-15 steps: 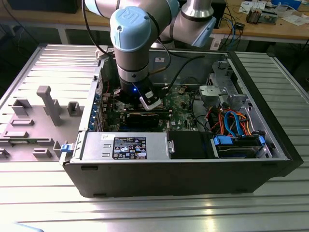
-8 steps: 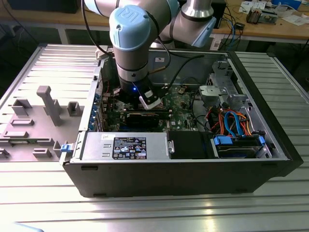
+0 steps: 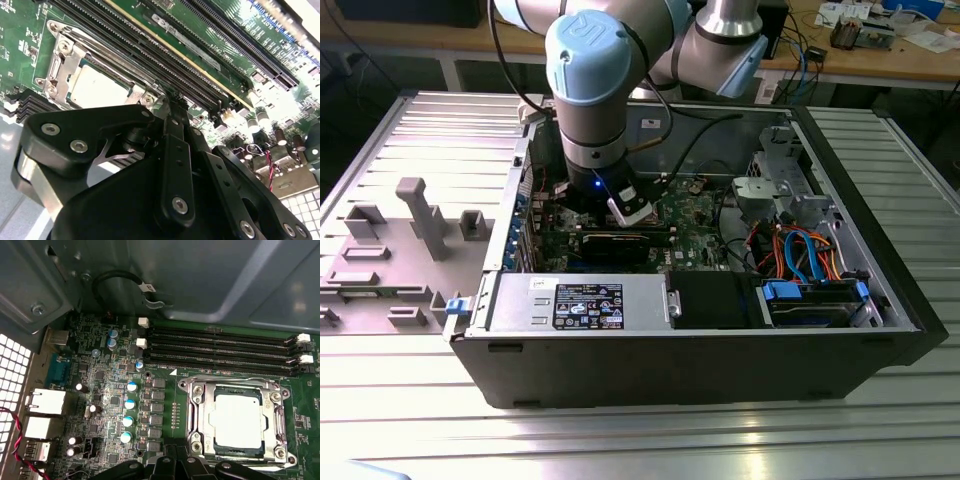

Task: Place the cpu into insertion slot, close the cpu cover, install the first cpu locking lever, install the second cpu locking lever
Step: 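Install the second cpu locking lever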

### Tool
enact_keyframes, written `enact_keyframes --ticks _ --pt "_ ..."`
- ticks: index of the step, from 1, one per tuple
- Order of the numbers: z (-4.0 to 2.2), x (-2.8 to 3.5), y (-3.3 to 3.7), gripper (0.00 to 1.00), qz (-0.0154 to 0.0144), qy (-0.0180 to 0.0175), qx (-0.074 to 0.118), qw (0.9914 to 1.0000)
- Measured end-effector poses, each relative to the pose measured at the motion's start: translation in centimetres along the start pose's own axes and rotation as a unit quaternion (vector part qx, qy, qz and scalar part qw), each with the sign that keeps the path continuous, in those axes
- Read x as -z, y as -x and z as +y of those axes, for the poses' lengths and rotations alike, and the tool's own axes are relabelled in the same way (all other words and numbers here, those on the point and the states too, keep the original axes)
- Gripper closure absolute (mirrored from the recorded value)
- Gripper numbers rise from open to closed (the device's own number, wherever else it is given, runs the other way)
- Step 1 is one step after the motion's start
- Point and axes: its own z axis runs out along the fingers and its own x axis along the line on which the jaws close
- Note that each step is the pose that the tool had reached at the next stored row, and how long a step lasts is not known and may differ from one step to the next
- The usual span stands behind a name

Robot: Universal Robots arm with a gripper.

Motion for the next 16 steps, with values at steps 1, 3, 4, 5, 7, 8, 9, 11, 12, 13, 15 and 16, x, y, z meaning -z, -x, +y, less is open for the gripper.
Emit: enact_keyframes --ticks 1,3,4,5,7,8,9,11,12,13,15,16 --pt "0.0 0.0 0.0 0.89 0.0 0.0 0.0 1.0" --pt "0.0 -0.03 0.0 0.89 0.0 0.0 0.0 1.0" --pt "0.0 -0.12 -0.01 0.89 0.0 0.0001 0.0 1.0" --pt "0.01 -0.22 -0.02 0.89 0.0002 -0.0002 0.0 1.0" --pt "0.04 -0.4 -0.03 0.89 0.0004 -0.0005 0.0 1.0" --pt "0.04 -0.52 -0.03 0.89 0.0004 -0.0003 0.0 1.0" --pt "0.03 -0.62 -0.03 0.89 0.0001 -0.0001 0.0 1.0" --pt "0.03 -0.52 -0.03 0.89 0.0 0.0002 0.0 1.0" --pt "0.04 -0.45 -0.02 0.89 0.0 0.0004 0.0 1.0" --pt "0.09 -0.29 0.01 0.89 -0.0002 0.0007 0.0 1.0" --pt "0.15 -0.01 0.01 0.89 0.0003 0.0003 0.0 1.0" --pt "0.14 -0.01 0.01 0.89 0.0003 0.0002 0.0 1.0"
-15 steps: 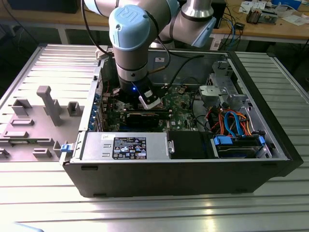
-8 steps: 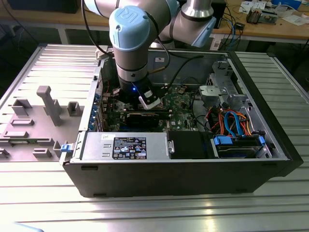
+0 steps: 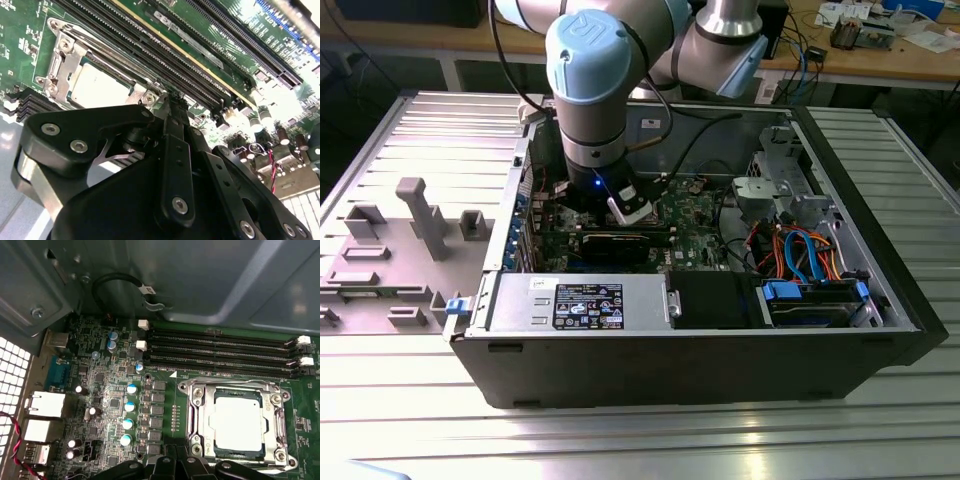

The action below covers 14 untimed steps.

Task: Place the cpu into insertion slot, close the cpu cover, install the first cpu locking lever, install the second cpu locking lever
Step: 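Install the second cpu locking lever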

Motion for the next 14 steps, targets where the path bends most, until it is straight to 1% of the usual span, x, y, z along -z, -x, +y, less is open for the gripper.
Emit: enact_keyframes --ticks 3,5,8,10,11,14 --pt "-0.02 0.01 -0.01 0.89 -0.0001 -0.0001 0.0 1.0" --pt "0.02 0.2 0.0 0.89 0.0 -0.0002 -0.001 1.0" --pt "0.18 0.82 0.04 0.89 0.0002 -0.0001 -0.001 1.0" --pt "0.41 1.7 0.09 0.89 0.0003 0.0 -0.001 1.0" --pt "0.46 1.89 0.1 0.89 0.0004 -0.0001 -0.001 1.0" --pt "0.46 1.9 0.11 0.89 0.0004 0.0 -0.001 1.0"
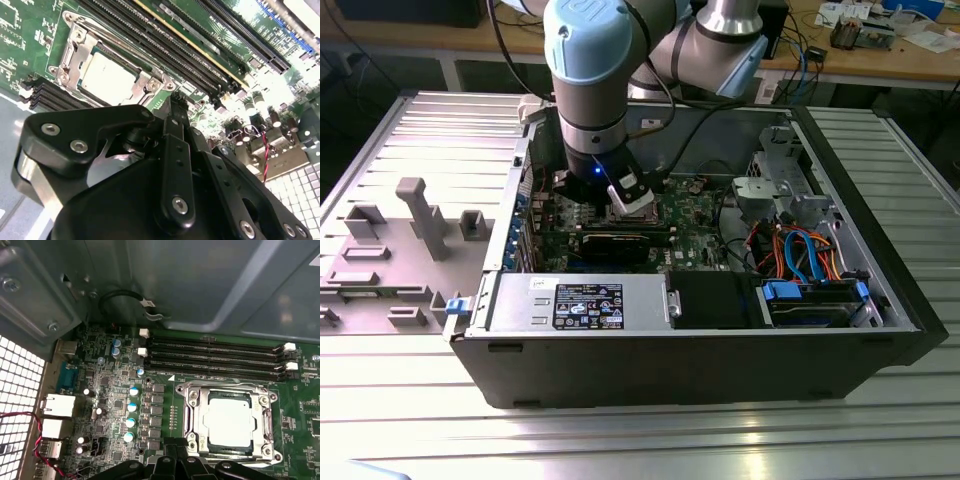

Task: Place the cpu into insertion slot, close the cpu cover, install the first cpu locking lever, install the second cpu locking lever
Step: 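Install the second cpu locking lever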

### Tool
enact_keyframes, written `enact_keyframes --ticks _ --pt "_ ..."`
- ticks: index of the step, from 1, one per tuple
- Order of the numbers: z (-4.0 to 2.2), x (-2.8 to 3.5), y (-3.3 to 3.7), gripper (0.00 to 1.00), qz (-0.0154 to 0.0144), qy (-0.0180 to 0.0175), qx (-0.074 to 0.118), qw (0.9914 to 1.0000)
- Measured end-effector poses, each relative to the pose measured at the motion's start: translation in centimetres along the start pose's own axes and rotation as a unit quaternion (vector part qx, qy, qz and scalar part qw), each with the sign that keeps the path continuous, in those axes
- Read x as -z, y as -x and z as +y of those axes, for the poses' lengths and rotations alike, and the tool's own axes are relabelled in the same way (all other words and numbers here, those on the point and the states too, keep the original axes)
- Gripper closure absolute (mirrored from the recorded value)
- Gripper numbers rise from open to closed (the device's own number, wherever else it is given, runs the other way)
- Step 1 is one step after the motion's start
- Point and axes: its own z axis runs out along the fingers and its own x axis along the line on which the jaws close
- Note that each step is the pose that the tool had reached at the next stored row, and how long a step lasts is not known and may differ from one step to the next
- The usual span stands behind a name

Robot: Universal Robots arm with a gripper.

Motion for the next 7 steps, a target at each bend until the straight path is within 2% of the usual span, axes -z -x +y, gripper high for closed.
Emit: enact_keyframes --ticks 7 --pt "0.0 0.0 0.0 0.89 0.0001 0.0 0.0 1.0"
